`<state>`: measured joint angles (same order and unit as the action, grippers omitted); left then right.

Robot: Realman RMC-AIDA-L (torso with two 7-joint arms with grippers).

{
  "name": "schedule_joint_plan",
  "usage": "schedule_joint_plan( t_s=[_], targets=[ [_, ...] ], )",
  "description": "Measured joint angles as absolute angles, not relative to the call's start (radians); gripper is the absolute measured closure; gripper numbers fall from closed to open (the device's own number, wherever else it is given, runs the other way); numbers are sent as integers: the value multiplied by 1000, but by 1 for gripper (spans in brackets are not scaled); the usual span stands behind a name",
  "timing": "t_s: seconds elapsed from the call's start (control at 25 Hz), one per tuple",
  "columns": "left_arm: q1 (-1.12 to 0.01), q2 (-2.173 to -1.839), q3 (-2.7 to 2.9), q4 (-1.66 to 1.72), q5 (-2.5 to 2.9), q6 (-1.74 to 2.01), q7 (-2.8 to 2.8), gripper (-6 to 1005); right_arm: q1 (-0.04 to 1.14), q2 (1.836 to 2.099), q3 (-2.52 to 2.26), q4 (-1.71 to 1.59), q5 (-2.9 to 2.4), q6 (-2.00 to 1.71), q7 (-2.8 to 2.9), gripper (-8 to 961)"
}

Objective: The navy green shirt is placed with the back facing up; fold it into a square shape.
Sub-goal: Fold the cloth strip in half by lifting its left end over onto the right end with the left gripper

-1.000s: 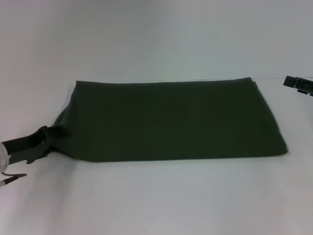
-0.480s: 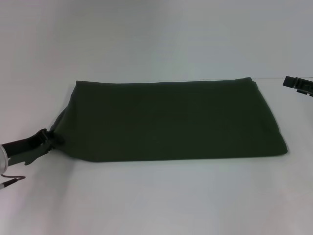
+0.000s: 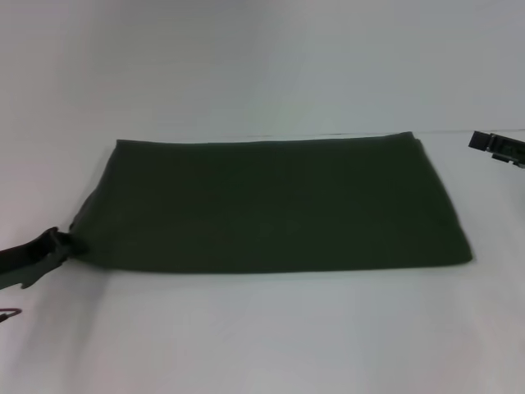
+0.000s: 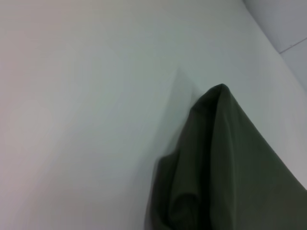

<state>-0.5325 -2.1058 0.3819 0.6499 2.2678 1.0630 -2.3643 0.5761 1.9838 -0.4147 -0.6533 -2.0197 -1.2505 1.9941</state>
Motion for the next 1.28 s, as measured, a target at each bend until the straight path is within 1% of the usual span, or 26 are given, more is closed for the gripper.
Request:
schedule_joint_plan(
  t_s=[0.28, 0.6, 0.88, 1.04, 1.12, 1.16, 1.2, 1.28],
  targets=[
    [-462, -2096, 324, 728, 2272, 1087, -2342, 959, 590, 1999, -423, -629, -1990, -1225, 1986, 178],
    [-391, -2074, 210, 806, 2295, 1126, -2328, 959, 620, 2013, -425, -613, -1990, -1190, 1984, 178],
    [-378, -2056, 135, 844, 2354, 1144, -2326, 959, 635, 2016, -429, -594, -1994, -1174, 1972, 179],
    [-403, -2050, 139, 847, 2300, 1245, -2322, 960, 632, 2016, -430, -593, -1994, -1178, 1960, 180],
    [-428, -2056, 151, 838, 2217, 1334, -2302, 960, 623, 2014, -430, -593, -1993, -1183, 1951, 180],
    [-444, -2066, 166, 833, 2168, 1371, -2289, 960, 617, 2012, -429, -594, -1992, -1184, 1946, 180],
    [-466, -2079, 189, 828, 2119, 1407, -2277, 960, 609, 2010, -428, -594, -1991, -1189, 1942, 180],
    [-524, -2121, 277, 821, 2036, 1432, -2267, 960, 592, 2006, -423, -599, -1990, -1205, 1933, 181]
  ],
)
